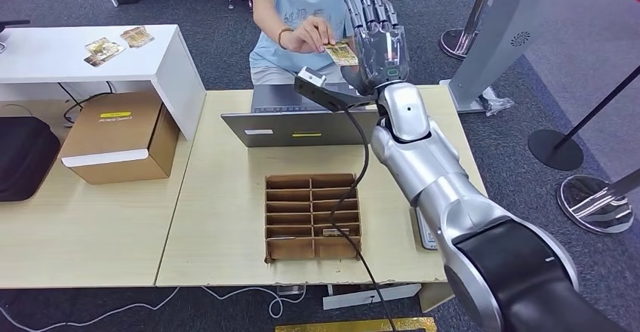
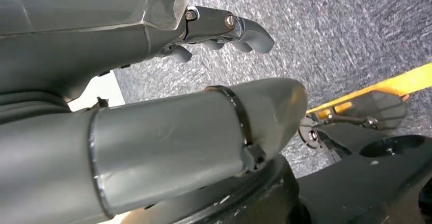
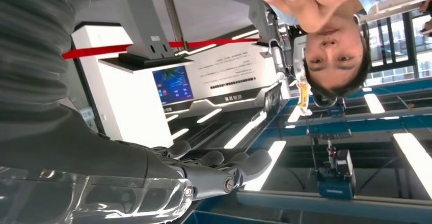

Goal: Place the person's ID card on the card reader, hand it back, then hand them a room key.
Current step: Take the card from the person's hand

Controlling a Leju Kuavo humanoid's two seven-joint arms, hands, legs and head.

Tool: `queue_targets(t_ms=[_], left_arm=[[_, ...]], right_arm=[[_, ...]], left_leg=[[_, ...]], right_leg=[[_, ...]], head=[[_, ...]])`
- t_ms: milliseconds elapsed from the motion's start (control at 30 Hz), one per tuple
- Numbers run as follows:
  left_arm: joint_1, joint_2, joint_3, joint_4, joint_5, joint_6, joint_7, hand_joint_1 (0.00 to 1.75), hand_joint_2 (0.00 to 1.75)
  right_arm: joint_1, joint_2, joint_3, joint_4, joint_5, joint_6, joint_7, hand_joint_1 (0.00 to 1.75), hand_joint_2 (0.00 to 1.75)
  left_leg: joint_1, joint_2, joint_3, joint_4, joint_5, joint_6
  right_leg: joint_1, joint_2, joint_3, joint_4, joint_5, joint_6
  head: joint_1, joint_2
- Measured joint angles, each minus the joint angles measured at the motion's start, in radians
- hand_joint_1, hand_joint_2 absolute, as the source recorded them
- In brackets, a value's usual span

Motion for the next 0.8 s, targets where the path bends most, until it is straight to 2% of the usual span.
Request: queue_targets(t_ms=[100, 133, 167, 233, 267, 300, 633, 800], left_arm=[[0.000, 0.000, 0.001, 0.000, 0.000, -0.005, 0.003, 0.00, 0.00], [0.000, 0.000, 0.001, 0.000, 0.000, -0.006, 0.005, 0.00, 0.00], [-0.001, 0.000, 0.001, 0.000, 0.000, -0.008, 0.009, 0.00, 0.00], [-0.001, 0.000, 0.001, 0.000, -0.001, -0.012, 0.014, 0.00, 0.00], [-0.001, 0.000, 0.001, 0.000, -0.002, -0.014, 0.016, 0.00, 0.00], [-0.001, 0.000, 0.001, 0.000, -0.002, -0.015, 0.017, 0.00, 0.00], [-0.001, 0.000, 0.002, 0.000, 0.002, -0.015, 0.017, 0.00, 0.00], [0.000, 0.000, 0.015, 0.000, 0.011, -0.003, 0.031, 0.00, 0.00]], right_arm=[[-0.014, 0.010, 0.000, 0.015, 0.011, -0.005, 0.007, 0.02, 1.75], [-0.018, 0.012, 0.000, 0.019, 0.011, -0.005, 0.008, 0.17, 1.75], [-0.021, 0.014, 0.000, 0.022, 0.012, -0.006, 0.009, 0.51, 1.75], [-0.026, 0.016, 0.000, 0.028, 0.012, -0.009, 0.010, 1.34, 1.75], [-0.027, 0.017, 0.000, 0.031, 0.012, -0.011, 0.010, 1.61, 1.75], [-0.028, 0.017, 0.000, 0.032, 0.012, -0.013, 0.010, 1.71, 1.75], [-0.028, 0.017, 0.000, 0.041, 0.011, -0.029, 0.009, 1.75, 1.75], [-0.029, 0.016, -0.008, 0.046, -0.010, -0.048, -0.033, 1.75, 1.75]], left_leg=[[0.000, 0.000, 0.000, 0.000, 0.000, 0.000], [0.000, 0.000, 0.000, 0.000, 0.000, 0.000], [0.000, 0.000, 0.000, 0.000, 0.000, 0.000], [0.000, 0.000, 0.000, 0.000, 0.000, 0.000], [0.000, 0.000, 0.000, 0.000, 0.000, 0.000], [0.000, 0.000, 0.000, 0.000, 0.000, 0.000], [0.000, 0.000, 0.000, 0.000, 0.000, 0.000], [0.000, 0.000, 0.000, 0.000, 0.000, 0.000]], right_leg=[[0.000, 0.000, 0.000, 0.000, 0.000, 0.000], [0.000, 0.000, 0.000, 0.000, 0.000, 0.000], [0.000, 0.000, 0.000, 0.000, 0.000, 0.000], [0.000, 0.000, 0.000, 0.000, 0.000, 0.000], [0.000, 0.000, 0.000, 0.000, 0.000, 0.000], [0.000, 0.000, 0.000, 0.000, 0.000, 0.000], [0.000, 0.000, 0.000, 0.000, 0.000, 0.000], [0.000, 0.000, 0.000, 0.000, 0.000, 0.000]], head=[[0.000, 0.000], [0.000, 0.000], [0.000, 0.000], [0.000, 0.000], [0.000, 0.000], [0.000, 0.000], [0.000, 0.000], [0.000, 0.000]])
